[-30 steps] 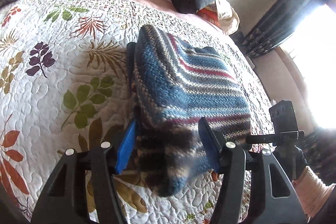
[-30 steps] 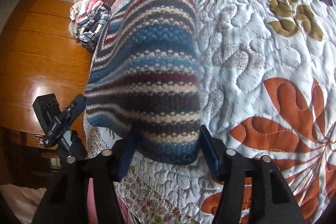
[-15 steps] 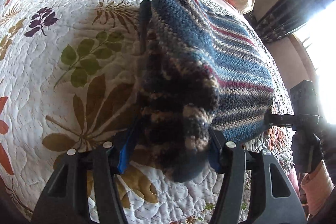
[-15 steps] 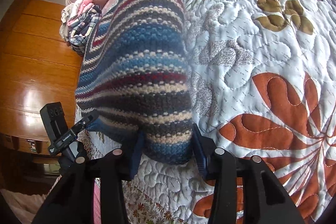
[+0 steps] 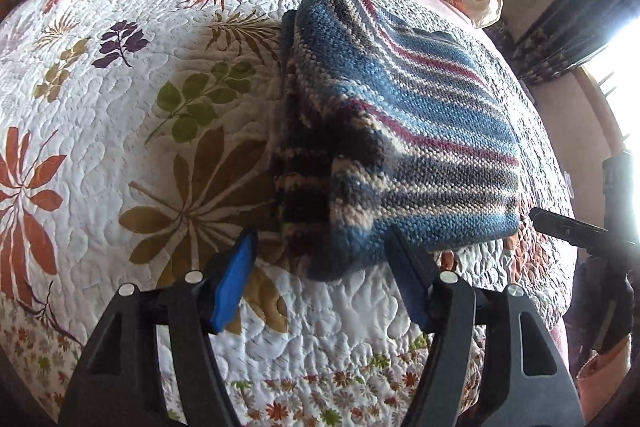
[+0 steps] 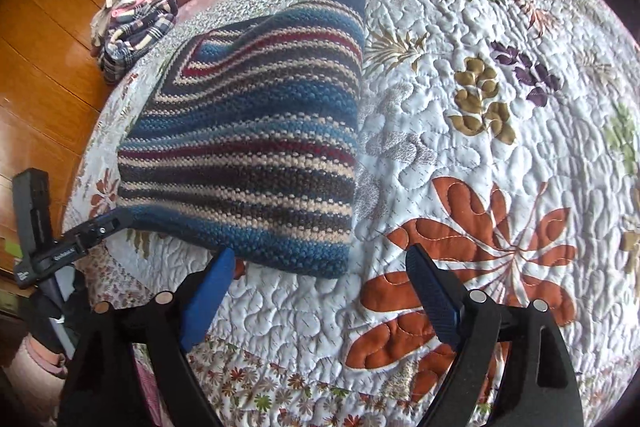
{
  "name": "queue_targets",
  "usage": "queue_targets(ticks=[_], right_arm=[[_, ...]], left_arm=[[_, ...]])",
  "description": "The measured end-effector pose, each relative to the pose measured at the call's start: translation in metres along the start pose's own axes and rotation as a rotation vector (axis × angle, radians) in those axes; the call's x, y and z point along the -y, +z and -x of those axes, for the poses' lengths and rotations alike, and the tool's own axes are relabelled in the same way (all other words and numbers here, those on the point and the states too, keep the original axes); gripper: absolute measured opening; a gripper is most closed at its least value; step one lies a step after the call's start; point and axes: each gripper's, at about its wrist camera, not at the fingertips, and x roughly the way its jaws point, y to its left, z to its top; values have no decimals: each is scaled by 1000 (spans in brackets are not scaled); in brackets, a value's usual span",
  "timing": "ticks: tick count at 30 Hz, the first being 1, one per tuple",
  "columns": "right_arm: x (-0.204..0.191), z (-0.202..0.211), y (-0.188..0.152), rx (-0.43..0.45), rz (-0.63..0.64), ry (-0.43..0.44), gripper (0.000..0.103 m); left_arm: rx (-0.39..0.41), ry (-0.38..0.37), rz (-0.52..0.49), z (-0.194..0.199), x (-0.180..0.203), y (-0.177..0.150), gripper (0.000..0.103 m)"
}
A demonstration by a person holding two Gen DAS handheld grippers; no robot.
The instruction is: Fold small clothes
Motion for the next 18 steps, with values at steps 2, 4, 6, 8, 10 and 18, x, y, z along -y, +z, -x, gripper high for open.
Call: queue_targets(ticks=[2, 4, 6, 8, 10, 18], right_arm=[[-10, 9, -5, 14, 13, -25, 88], [-18, 15, -10, 23, 29, -59, 88], [-26, 21, -14, 36, 51, -94, 88], [-32, 27, -19, 43, 64, -119, 89], [-36, 33, -25, 49, 61, -119, 91], [-48, 57, -40, 81, 22, -141, 97]], left_arm=[[5, 30, -3, 9, 6, -6, 70], [1, 50, -2, 18, 12, -11, 71], [3, 56, 6, 27, 16, -14, 72], [15, 66, 10, 38, 21, -19, 72], [22, 85, 11, 47, 26, -23, 77], [23, 141, 17, 73, 37, -39, 80]])
